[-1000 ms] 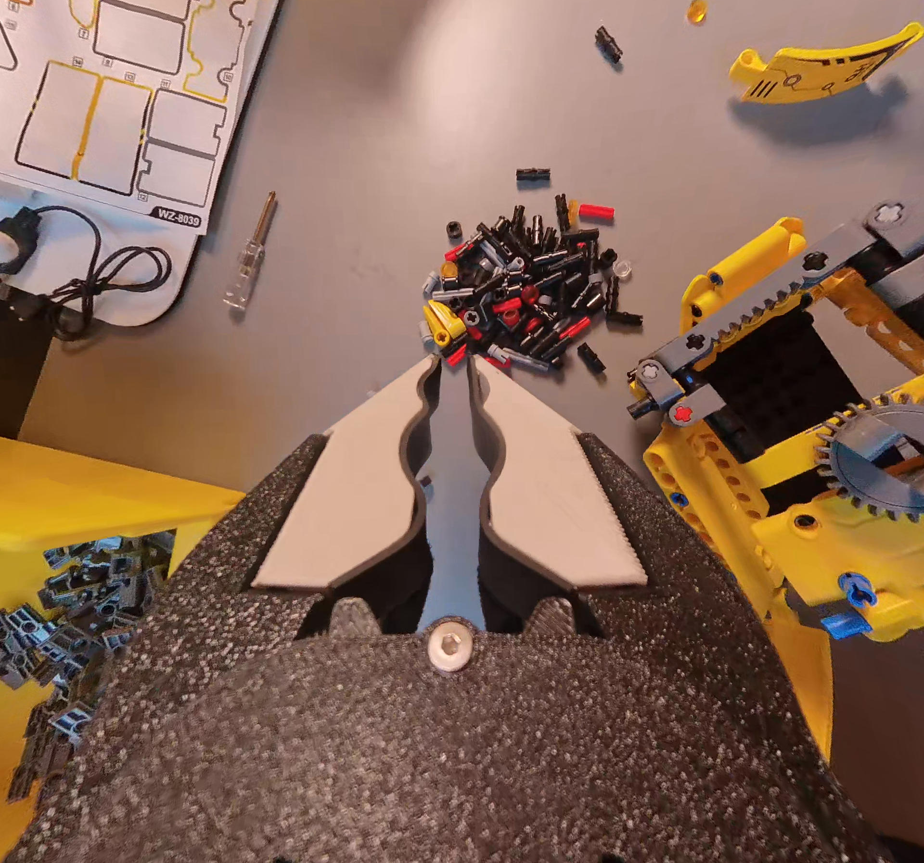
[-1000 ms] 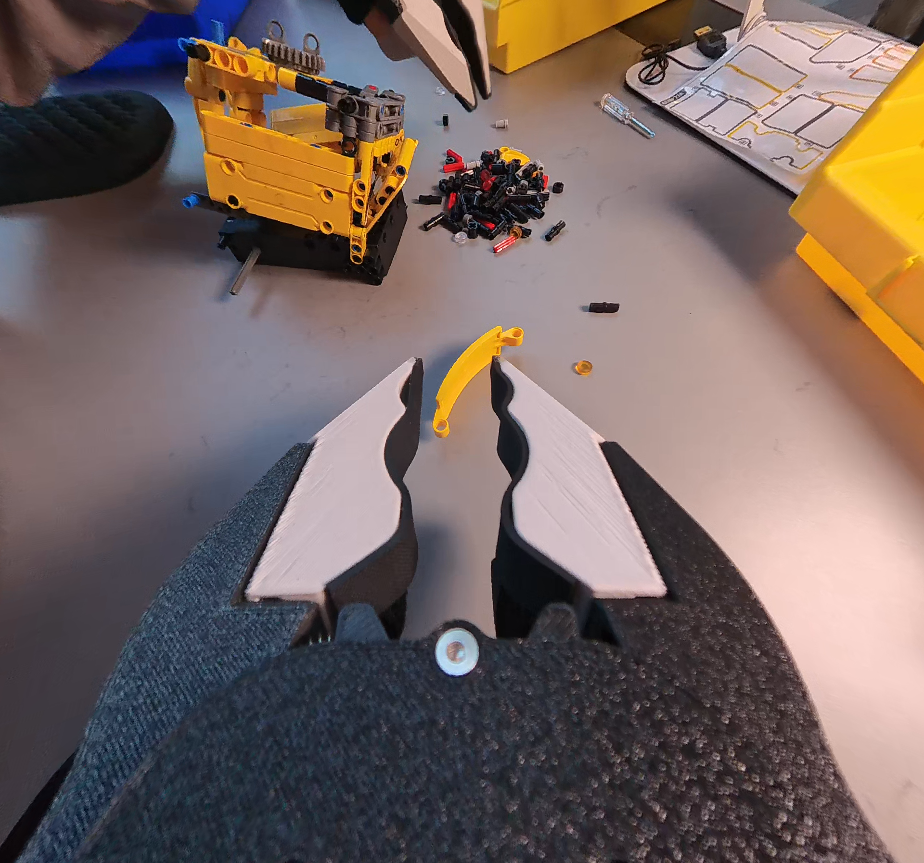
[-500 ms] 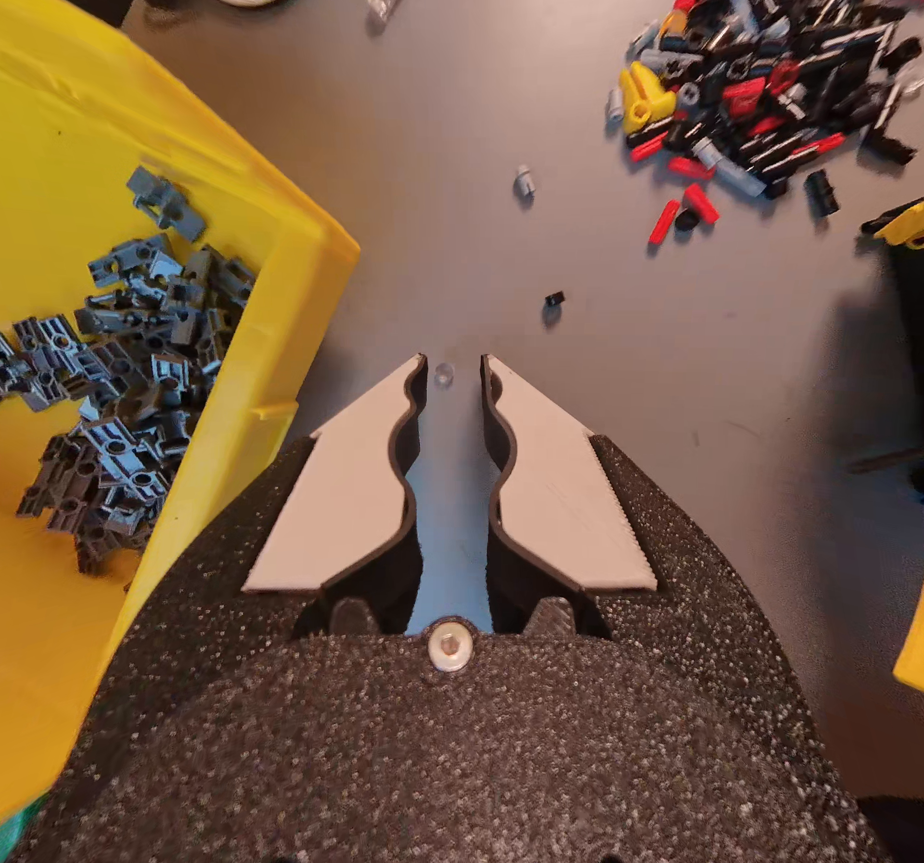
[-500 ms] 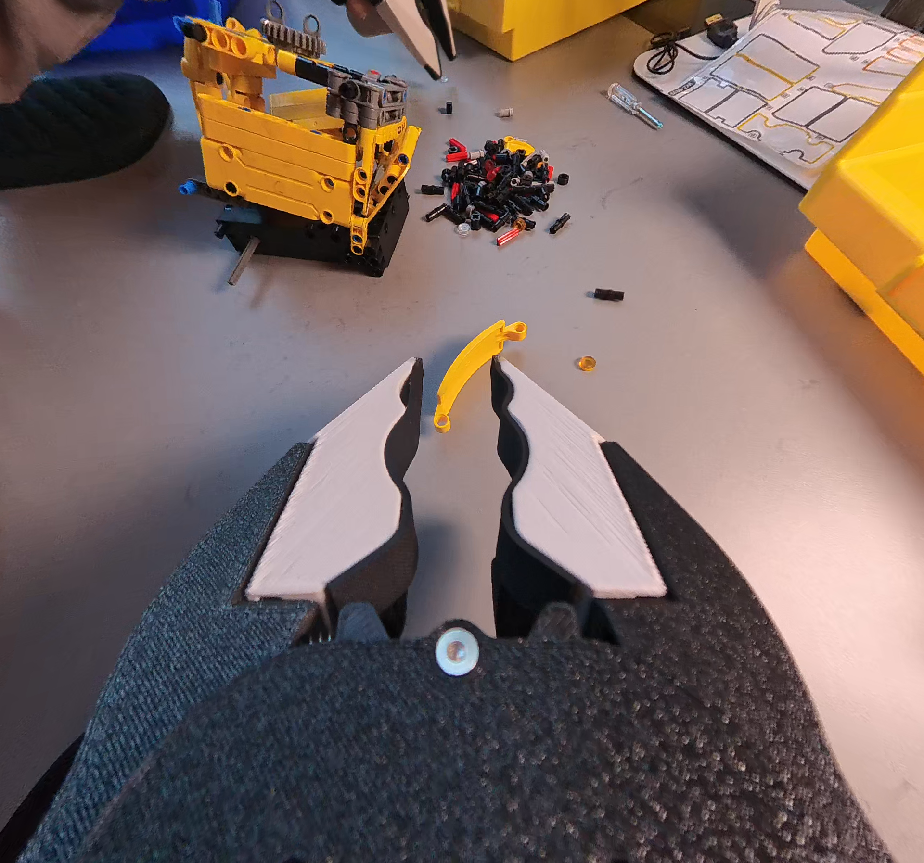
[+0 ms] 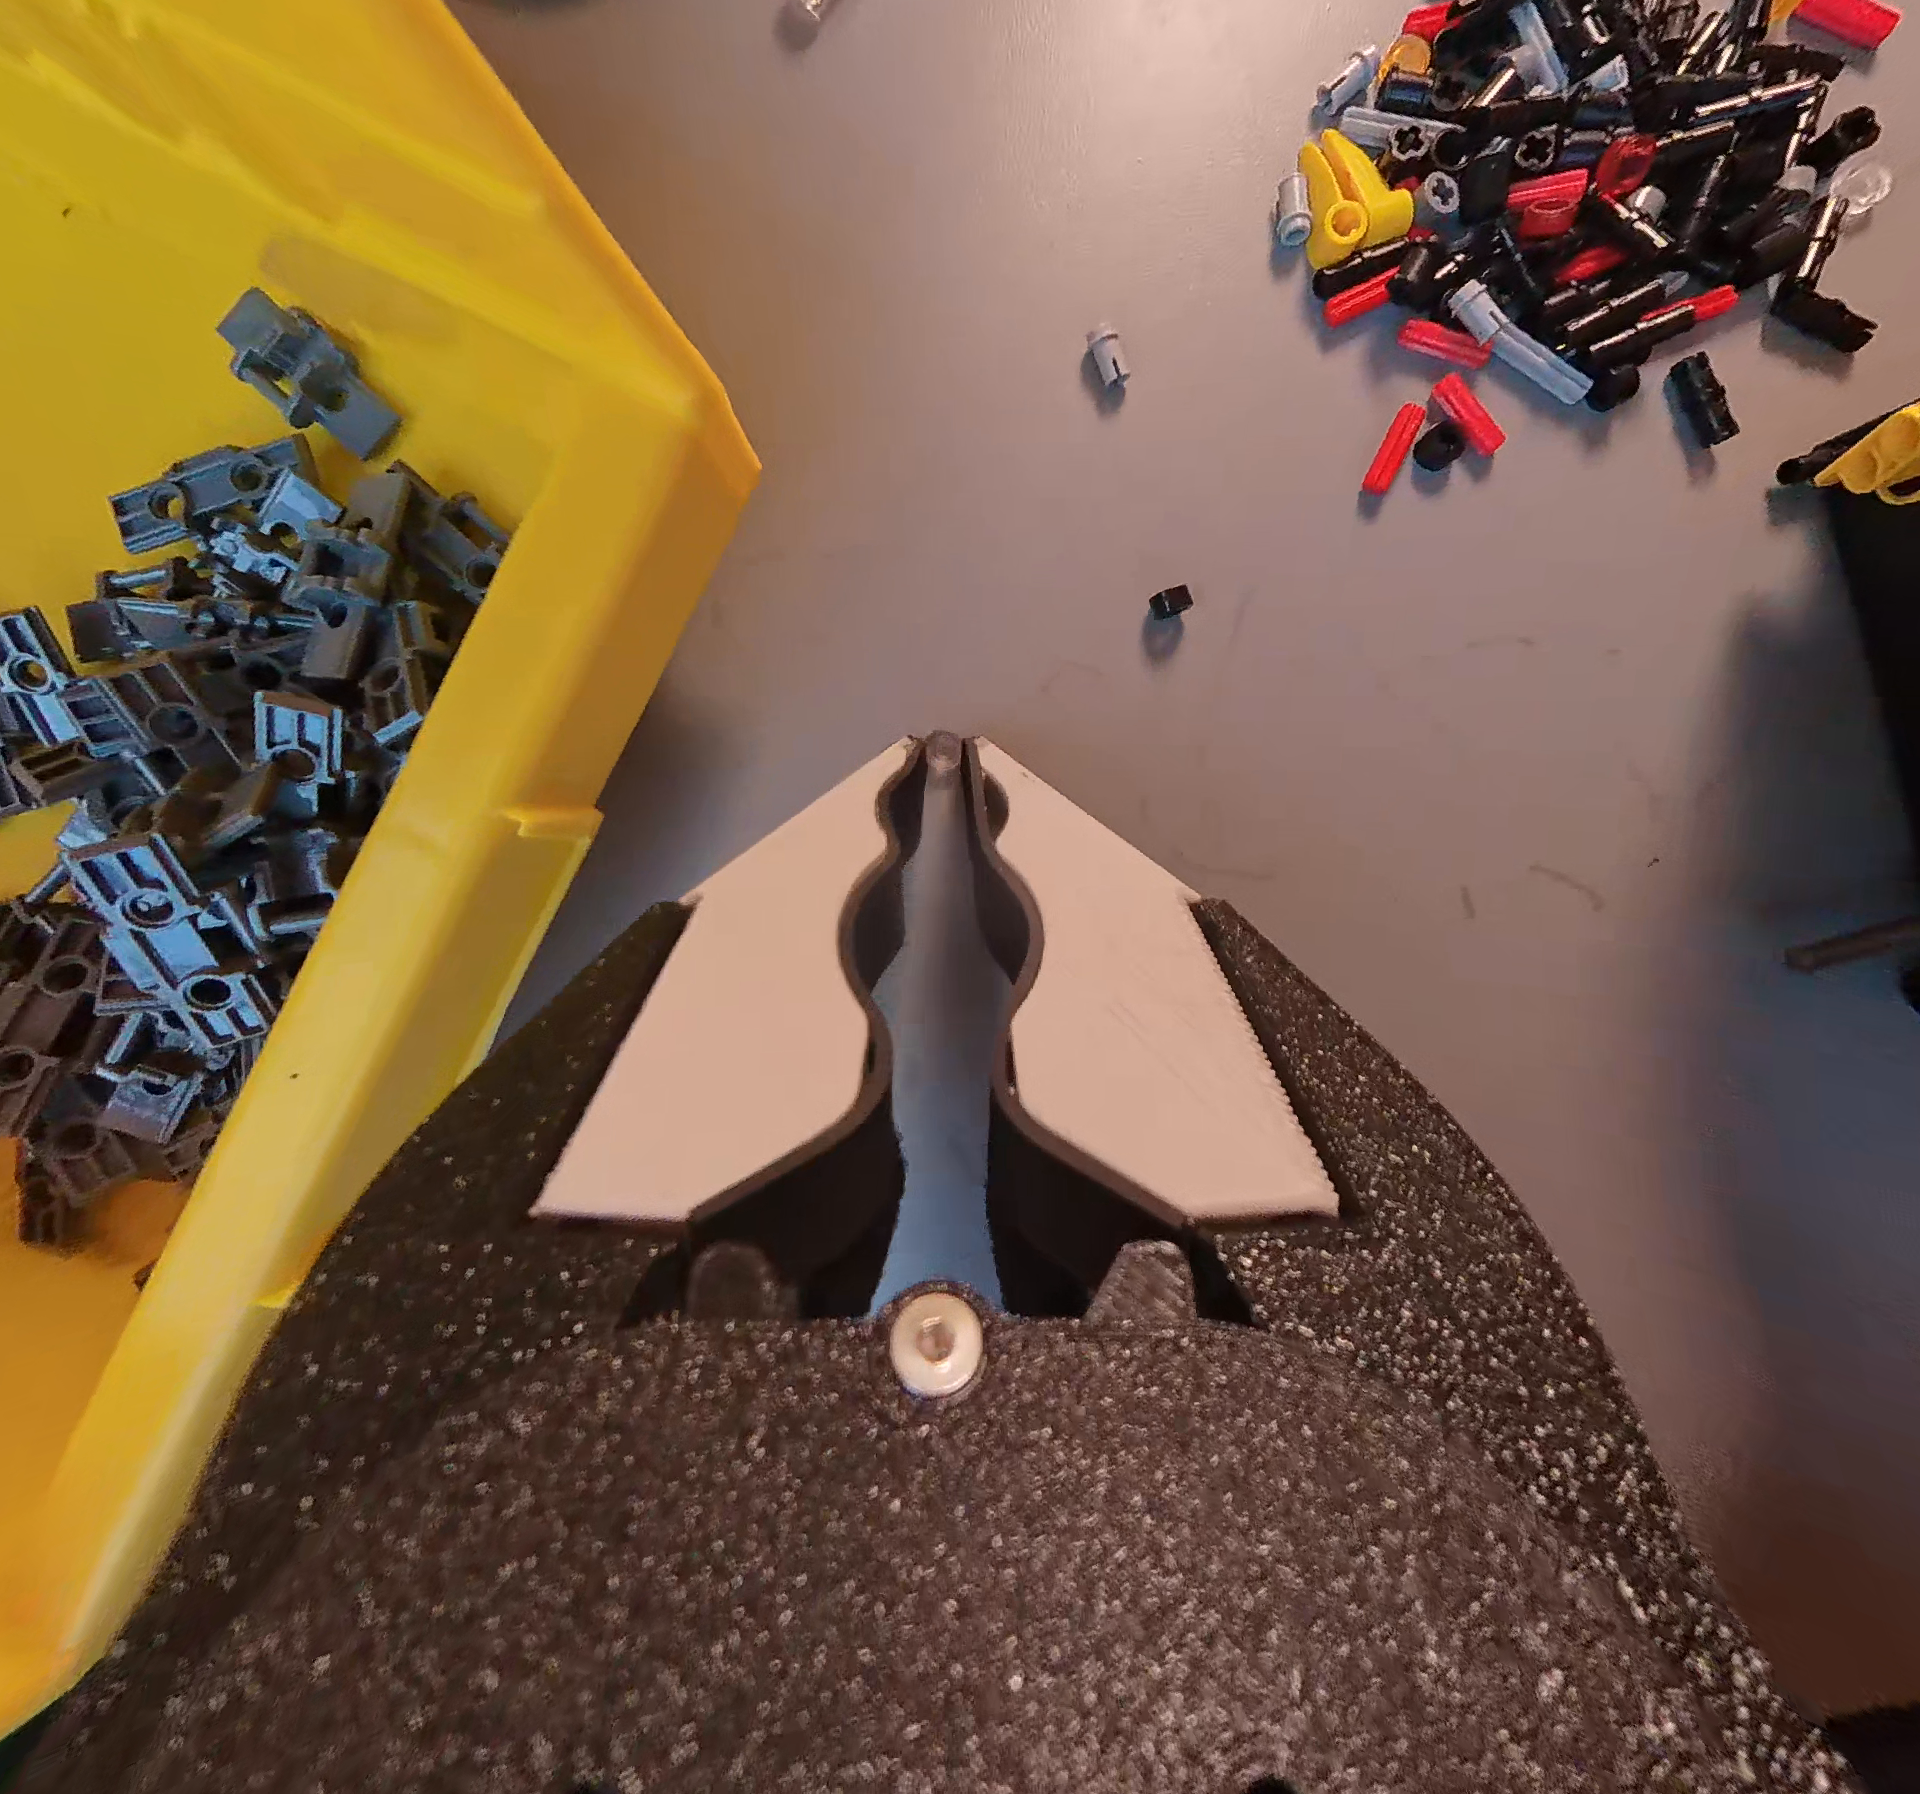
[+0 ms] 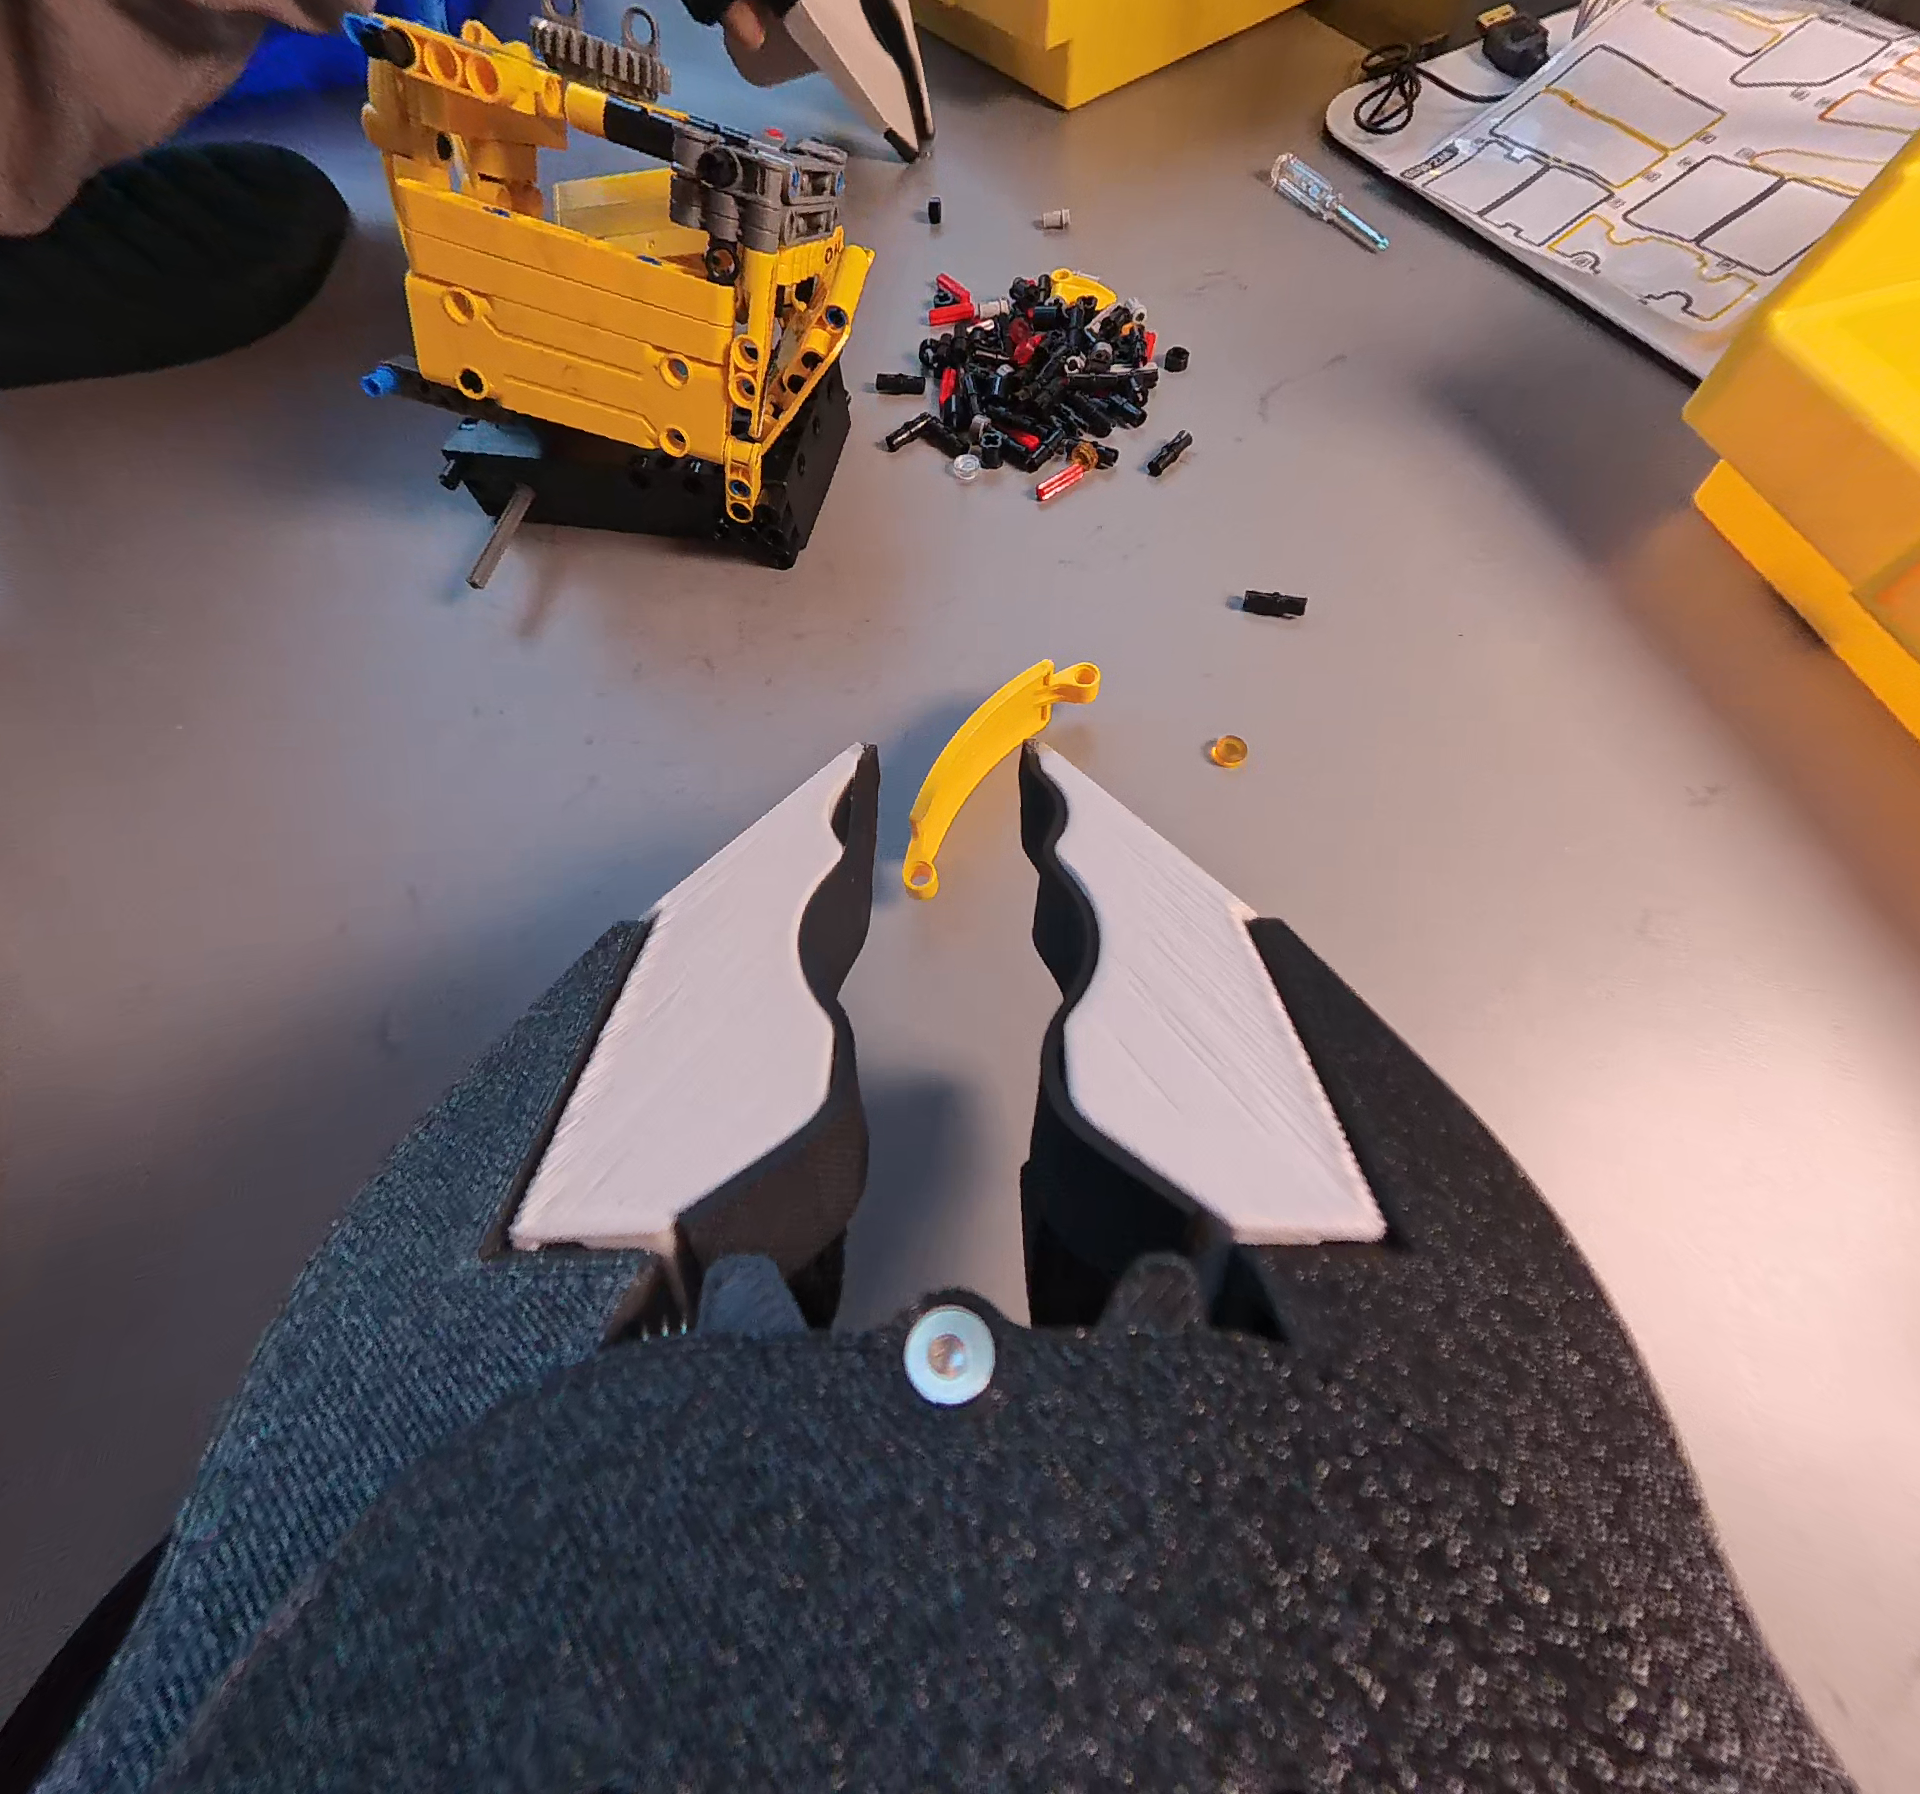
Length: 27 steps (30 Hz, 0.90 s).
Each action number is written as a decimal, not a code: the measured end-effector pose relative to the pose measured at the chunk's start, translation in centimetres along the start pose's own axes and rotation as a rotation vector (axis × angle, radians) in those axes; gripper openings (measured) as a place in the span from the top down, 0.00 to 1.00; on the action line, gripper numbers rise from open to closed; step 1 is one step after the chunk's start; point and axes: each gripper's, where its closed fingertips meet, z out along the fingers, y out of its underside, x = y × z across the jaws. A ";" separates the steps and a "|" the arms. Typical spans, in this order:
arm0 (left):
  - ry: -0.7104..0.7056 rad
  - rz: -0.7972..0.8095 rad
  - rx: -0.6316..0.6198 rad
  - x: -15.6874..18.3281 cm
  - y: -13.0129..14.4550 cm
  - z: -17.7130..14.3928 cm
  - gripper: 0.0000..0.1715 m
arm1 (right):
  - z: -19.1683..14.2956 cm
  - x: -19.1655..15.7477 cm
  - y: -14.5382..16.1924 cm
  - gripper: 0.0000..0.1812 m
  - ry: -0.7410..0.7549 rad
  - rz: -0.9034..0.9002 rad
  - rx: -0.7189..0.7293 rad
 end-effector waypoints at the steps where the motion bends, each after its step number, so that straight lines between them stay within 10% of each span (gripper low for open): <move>1: -0.001 0.007 0.007 0.0 -0.1 0.1 0.97 | 0.0 0.0 -0.1 0.85 0.000 -0.003 0.008; 13: 0.100 0.168 0.090 5.3 -6.0 1.1 0.96 | -1.0 1.4 -2.1 0.65 0.080 -0.007 0.125; 27: 0.089 0.102 0.059 4.2 -2.6 1.2 0.92 | -2.0 2.2 -3.5 0.56 0.152 -0.058 0.200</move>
